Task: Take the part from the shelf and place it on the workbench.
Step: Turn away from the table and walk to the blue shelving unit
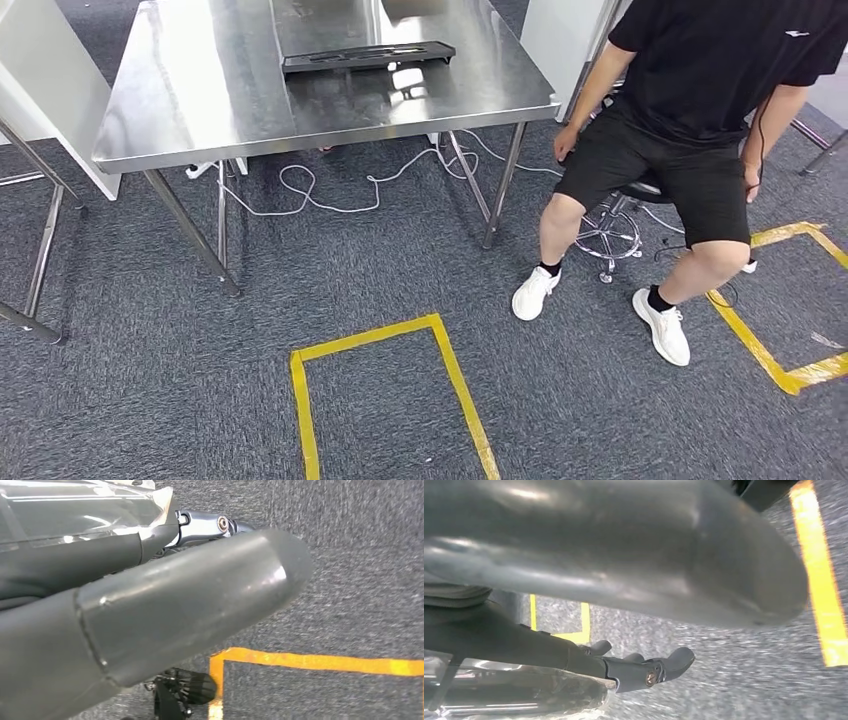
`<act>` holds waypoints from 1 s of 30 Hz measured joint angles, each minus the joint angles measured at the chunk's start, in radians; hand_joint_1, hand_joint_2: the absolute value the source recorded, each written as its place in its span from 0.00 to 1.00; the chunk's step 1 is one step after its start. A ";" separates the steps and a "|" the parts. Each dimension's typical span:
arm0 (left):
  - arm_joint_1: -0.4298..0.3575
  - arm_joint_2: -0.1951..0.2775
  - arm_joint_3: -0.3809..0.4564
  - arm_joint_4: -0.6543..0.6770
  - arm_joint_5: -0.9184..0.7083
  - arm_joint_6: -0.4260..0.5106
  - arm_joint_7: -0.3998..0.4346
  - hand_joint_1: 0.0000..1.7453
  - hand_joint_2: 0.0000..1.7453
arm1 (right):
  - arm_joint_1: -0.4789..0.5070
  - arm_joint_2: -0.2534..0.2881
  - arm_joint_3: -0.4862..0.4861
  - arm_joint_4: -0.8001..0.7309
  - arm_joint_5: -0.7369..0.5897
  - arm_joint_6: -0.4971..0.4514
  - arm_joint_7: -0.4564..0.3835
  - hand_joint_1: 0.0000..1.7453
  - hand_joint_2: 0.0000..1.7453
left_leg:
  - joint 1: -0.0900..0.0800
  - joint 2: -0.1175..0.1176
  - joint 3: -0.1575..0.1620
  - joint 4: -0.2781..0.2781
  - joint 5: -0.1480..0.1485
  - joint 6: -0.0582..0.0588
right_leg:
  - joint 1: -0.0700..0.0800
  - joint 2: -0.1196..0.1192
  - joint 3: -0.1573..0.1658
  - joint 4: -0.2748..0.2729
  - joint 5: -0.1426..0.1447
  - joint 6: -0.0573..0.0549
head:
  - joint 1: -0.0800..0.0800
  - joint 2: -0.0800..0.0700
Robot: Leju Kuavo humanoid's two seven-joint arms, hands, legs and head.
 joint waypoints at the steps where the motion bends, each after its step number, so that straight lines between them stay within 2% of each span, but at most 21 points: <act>1: 0.001 0.000 0.001 0.000 0.002 0.000 -0.001 0.00 0.00 | -0.001 0.001 0.000 0.000 0.002 0.000 0.000 0.00 0.00 | 0.000 0.009 -0.005 0.000 0.008 -0.005 | -0.002 -0.015 0.055 -0.066 0.016 0.005 | 0.000 0.000; 2: 0.003 0.000 0.002 0.000 0.003 0.000 -0.003 0.00 0.00 | -0.004 0.001 0.000 0.000 0.003 0.000 -0.001 0.00 0.00 | -0.001 0.018 -0.009 0.002 0.014 -0.011 | 0.001 -0.033 0.118 -0.148 0.018 0.005 | 0.002 0.000; 3: 0.004 0.001 0.002 0.000 0.004 0.000 -0.004 0.00 0.00 | -0.009 0.002 0.000 0.000 0.005 0.000 -0.001 0.00 0.00 | -0.003 0.028 -0.010 0.003 0.021 -0.017 | 0.005 -0.048 0.167 -0.221 0.009 -0.003 | 0.003 0.000; 4: 0.005 0.001 0.003 0.000 0.004 0.000 -0.005 0.00 0.00 | -0.012 0.003 0.000 0.000 0.006 -0.001 0.000 0.00 0.00 | -0.005 0.038 -0.009 0.003 0.027 -0.024 | 0.009 -0.057 0.196 -0.273 -0.003 -0.013 | 0.003 0.000; 6: 0.003 0.002 0.004 0.000 0.004 0.000 -0.007 0.00 0.00 | -0.013 0.004 0.000 0.000 0.009 -0.001 0.001 0.00 0.00 | -0.003 0.055 -0.010 0.003 0.036 -0.038 | 0.012 -0.046 0.199 -0.305 -0.009 -0.035 | 0.003 0.000; 7: 0.002 0.004 0.005 0.000 0.004 0.000 -0.008 0.00 0.00 | -0.011 0.005 0.000 0.001 0.010 -0.001 0.004 0.00 0.00 | 0.001 0.047 -0.012 0.009 0.030 -0.044 | 0.007 -0.037 0.193 -0.306 -0.003 -0.045 | 0.002 0.000; 8: 0.002 0.005 0.005 0.000 0.004 0.000 -0.008 0.00 0.00 | -0.009 0.006 0.000 0.001 0.011 -0.002 0.007 0.00 0.00 | 0.006 0.026 -0.020 0.032 0.007 -0.049 | 0.003 -0.030 0.189 -0.307 0.004 -0.059 | 0.002 0.000; 10: 0.005 0.006 0.006 0.000 0.003 0.002 -0.006 0.00 0.00 | -0.009 0.010 0.000 0.002 0.013 -0.003 0.015 0.00 0.00 | 0.010 -0.031 -0.057 0.140 -0.079 -0.054 | 0.002 -0.013 0.176 -0.308 0.019 -0.082 | 0.000 0.000; 12: 0.009 0.007 0.008 0.001 0.003 0.004 -0.004 0.00 0.00 | -0.009 0.014 0.000 0.002 0.014 -0.003 0.020 0.00 0.00 | 0.010 -0.054 -0.093 0.260 -0.146 -0.054 | 0.009 0.006 0.163 -0.307 0.031 -0.091 | -0.001 0.000; 13: 0.009 0.008 0.010 0.001 0.003 0.005 -0.004 0.00 0.00 | -0.008 0.015 0.000 0.003 0.014 -0.003 0.022 0.00 0.00 | 0.010 -0.057 -0.094 0.284 -0.150 -0.054 | 0.011 0.017 0.159 -0.306 0.035 -0.091 | -0.001 0.000; 14: 0.008 0.008 0.011 0.001 0.002 0.006 -0.004 0.00 0.00 | -0.007 0.016 0.000 0.003 0.014 -0.003 0.024 0.00 0.00 | 0.010 -0.058 -0.078 0.272 -0.137 -0.053 | 0.012 0.028 0.157 -0.304 0.038 -0.089 | -0.001 0.000; 15: 0.008 0.008 0.011 0.001 0.001 0.007 -0.004 0.00 0.00 | -0.006 0.016 0.000 0.004 0.015 -0.003 0.025 0.00 0.00 | 0.010 -0.061 -0.046 0.228 -0.111 -0.052 | 0.012 0.039 0.156 -0.301 0.040 -0.087 | -0.001 0.000; 18: 0.006 0.008 0.012 0.001 -0.003 0.009 -0.001 0.00 0.00 | -0.010 0.016 0.000 0.004 0.016 -0.002 0.025 0.00 0.00 | 0.013 -0.109 0.064 0.052 -0.052 -0.045 | 0.015 0.074 0.135 -0.278 0.042 -0.078 | 0.000 0.000; 19: 0.006 0.008 0.013 0.001 -0.004 0.009 0.000 0.00 0.00 | -0.011 0.016 0.000 0.004 0.017 -0.002 0.024 0.00 0.00 | 0.013 -0.120 0.078 0.026 -0.052 -0.041 | 0.016 0.084 0.125 -0.271 0.044 -0.074 | 0.000 0.000; 21: 0.002 0.007 0.014 0.001 -0.005 0.010 0.002 0.00 0.00 | -0.013 0.015 0.000 0.004 0.021 0.000 0.024 0.00 0.00 | 0.009 -0.108 0.077 0.014 -0.055 -0.032 | 0.019 0.102 0.110 -0.267 0.050 -0.060 | 0.000 0.000; 22: 0.000 0.006 0.015 0.001 -0.004 0.010 0.003 0.00 0.00 | -0.012 0.014 0.000 0.004 0.024 0.000 0.024 0.00 0.00 | 0.008 -0.096 0.076 0.007 -0.053 -0.024 | 0.019 0.099 0.103 -0.261 0.050 -0.054 | 0.000 0.000; 24: -0.003 0.003 0.015 0.001 -0.002 0.011 0.003 0.00 0.00 | -0.013 0.012 0.000 0.005 0.030 0.000 0.024 0.00 0.00 | 0.011 -0.071 0.073 -0.004 -0.043 -0.007 | 0.019 0.065 0.066 -0.207 0.023 -0.049 | 0.003 0.000; 26: -0.002 0.002 0.016 0.001 0.001 0.013 0.003 0.00 0.00 | -0.014 0.012 0.001 0.005 0.034 0.002 0.024 0.00 0.00 | 0.010 -0.043 0.067 -0.007 -0.039 0.000 | 0.013 0.030 0.003 -0.082 -0.033 -0.050 | 0.007 0.000; 28: -0.001 0.002 0.016 0.001 0.002 0.014 0.003 0.00 0.00 | -0.013 0.011 0.001 0.005 0.034 0.003 0.025 0.00 0.00 | 0.010 -0.017 0.063 -0.006 -0.037 -0.001 | 0.007 0.021 -0.041 0.016 -0.064 -0.042 | 0.007 0.000; 29: -0.001 0.001 0.016 0.001 0.002 0.014 0.003 0.00 0.00 | -0.012 0.010 0.001 0.005 0.034 0.004 0.025 0.00 0.00 | 0.010 -0.004 0.061 -0.006 -0.036 -0.002 | 0.004 0.018 -0.036 0.015 -0.058 -0.033 | 0.007 0.000; 30: -0.001 0.000 0.016 0.001 0.002 0.014 0.003 0.00 0.00 | -0.010 0.009 0.001 0.005 0.035 0.005 0.026 0.00 0.00 | 0.011 0.007 0.062 -0.006 -0.035 -0.004 | 0.000 0.011 -0.009 -0.029 -0.038 -0.023 | 0.007 0.000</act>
